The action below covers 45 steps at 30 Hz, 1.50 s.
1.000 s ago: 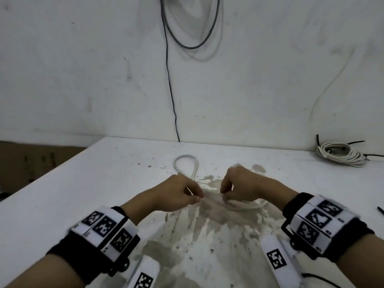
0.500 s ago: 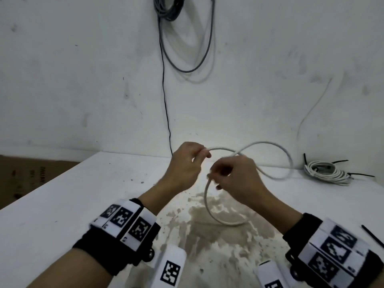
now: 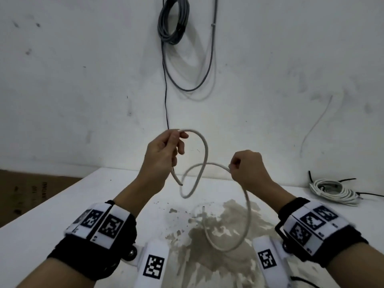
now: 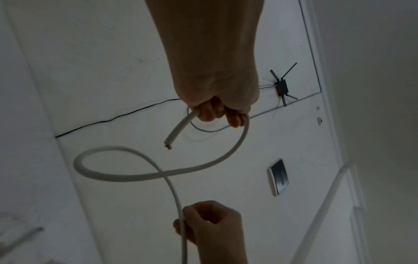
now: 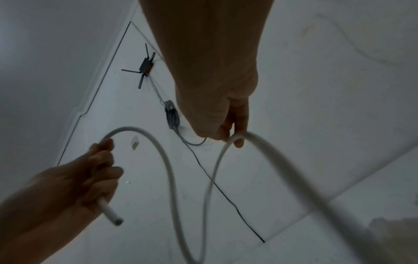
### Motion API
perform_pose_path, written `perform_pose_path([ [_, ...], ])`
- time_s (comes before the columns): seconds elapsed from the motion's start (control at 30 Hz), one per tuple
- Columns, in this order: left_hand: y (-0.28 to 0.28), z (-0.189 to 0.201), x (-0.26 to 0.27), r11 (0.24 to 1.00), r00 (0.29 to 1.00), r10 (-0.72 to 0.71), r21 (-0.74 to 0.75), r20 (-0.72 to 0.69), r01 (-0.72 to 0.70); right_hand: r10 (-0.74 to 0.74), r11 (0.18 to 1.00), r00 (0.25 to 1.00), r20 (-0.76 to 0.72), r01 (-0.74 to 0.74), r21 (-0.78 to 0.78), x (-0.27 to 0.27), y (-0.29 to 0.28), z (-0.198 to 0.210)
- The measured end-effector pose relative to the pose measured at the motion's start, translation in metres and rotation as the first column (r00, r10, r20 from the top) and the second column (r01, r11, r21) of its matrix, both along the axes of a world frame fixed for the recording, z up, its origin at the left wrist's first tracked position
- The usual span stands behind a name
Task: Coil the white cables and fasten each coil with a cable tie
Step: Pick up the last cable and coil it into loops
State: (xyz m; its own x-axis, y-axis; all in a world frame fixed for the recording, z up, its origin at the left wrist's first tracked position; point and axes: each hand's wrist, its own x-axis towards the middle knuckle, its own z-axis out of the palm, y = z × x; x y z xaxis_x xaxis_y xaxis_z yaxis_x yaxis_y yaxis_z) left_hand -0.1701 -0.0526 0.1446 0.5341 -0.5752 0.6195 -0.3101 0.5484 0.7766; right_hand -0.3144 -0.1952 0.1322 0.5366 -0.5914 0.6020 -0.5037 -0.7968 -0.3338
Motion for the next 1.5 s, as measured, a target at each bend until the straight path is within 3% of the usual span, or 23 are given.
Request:
perform_pose_path([
  [0.13,0.006,0.021,0.010,0.997,0.998,-0.020,-0.081,-0.064,0.014,0.046,0.999,0.997,-0.059,-0.046,-0.006,-0.001,-0.009,-0.002],
  [0.2,0.004,0.022,0.007,1.000,1.000,0.014,-0.025,0.000,-0.014,0.126,0.992,0.992,0.027,-0.126,-0.016,0.002,-0.005,-0.004],
  [0.23,0.001,0.020,0.005,0.999,0.999,0.025,0.019,0.040,-0.026,0.205,0.975,0.974,0.098,-0.212,0.061,0.003,0.000,-0.004],
  [0.27,-0.002,0.017,0.003,0.998,0.998,0.029,0.061,0.063,-0.033,0.291,0.926,0.943,0.161,-0.320,0.203,0.005,0.006,-0.003],
  [0.3,-0.005,0.014,0.000,0.995,0.998,0.028,0.095,0.060,-0.034,0.370,0.820,0.899,0.233,-0.434,0.372,0.006,0.013,-0.002],
  [0.37,-0.009,0.009,-0.003,0.991,0.999,0.032,0.134,-0.011,-0.030,0.427,0.528,0.814,0.394,-0.578,0.622,0.006,0.024,-0.004],
  [0.4,-0.010,0.008,-0.003,0.991,0.997,0.025,0.134,-0.080,-0.014,0.419,0.429,0.787,0.453,-0.612,0.665,0.006,0.027,-0.007],
  [0.47,-0.011,0.009,-0.002,0.995,0.956,-0.047,0.067,-0.289,0.070,0.416,0.381,0.764,0.493,-0.639,0.669,0.002,0.028,-0.012],
  [0.53,-0.010,0.013,0.003,0.985,0.855,-0.171,-0.080,-0.490,0.152,0.460,0.405,0.770,0.442,-0.625,0.667,-0.002,0.029,-0.019],
  [0.57,-0.010,0.015,0.006,0.974,0.806,-0.224,-0.145,-0.548,0.172,0.494,0.377,0.761,0.420,-0.623,0.685,-0.004,0.030,-0.023],
  [0.7,-0.008,0.020,0.012,0.944,0.670,-0.315,-0.298,-0.672,0.144,0.604,0.095,0.662,0.444,-0.614,0.784,-0.015,0.031,-0.037],
  [0.73,-0.007,0.022,0.015,0.934,0.634,-0.328,-0.343,-0.700,0.105,0.628,0.070,0.654,0.421,-0.586,0.807,-0.020,0.032,-0.038],
  [0.8,-0.004,0.026,0.024,0.900,0.561,-0.367,-0.436,-0.742,0.013,0.639,0.127,0.690,0.340,-0.531,0.837,-0.027,0.031,-0.041],
  [0.87,-0.001,0.028,0.031,0.868,0.531,-0.396,-0.494,-0.749,-0.050,0.561,0.310,0.775,0.291,-0.523,0.794,-0.029,0.022,-0.047],
  [0.97,-0.003,0.029,0.020,0.869,0.639,-0.383,-0.495,-0.667,0.004,0.425,0.723,0.889,0.170,-0.446,0.528,-0.026,0.009,-0.047],
  [1.03,-0.008,0.026,0.005,0.901,0.772,-0.334,-0.423,-0.541,0.093,0.430,0.838,0.901,0.057,-0.422,0.345,-0.019,0.010,-0.038],
  [1.1,-0.015,0.018,-0.006,0.967,0.938,-0.170,-0.233,-0.302,0.100,0.462,0.879,0.886,-0.047,-0.450,0.154,-0.013,0.013,-0.028],
  [1.13,-0.017,0.013,-0.010,0.992,0.992,-0.069,-0.115,-0.101,0.057,0.471,0.882,0.877,-0.098,-0.467,0.060,-0.010,0.015,-0.024],
  [1.2,-0.024,-0.003,-0.016,0.996,0.951,0.043,0.057,0.305,-0.063,0.487,0.855,0.856,-0.173,-0.508,-0.103,-0.006,0.017,-0.016],
  [1.27,-0.029,-0.018,-0.019,0.976,0.852,0.029,0.167,0.522,-0.136,0.517,0.812,0.832,-0.202,-0.552,-0.192,-0.006,0.020,-0.008],
  [1.37,-0.029,-0.029,-0.024,0.952,0.788,-0.014,0.250,0.615,-0.177,0.557,0.761,0.806,-0.200,-0.592,-0.265,-0.009,0.022,0.000],
  [1.5,-0.026,-0.020,-0.026,0.923,0.896,-0.052,0.364,0.441,-0.125,0.586,0.786,0.807,0.075,-0.543,-0.295,-0.010,0.017,0.002],
])
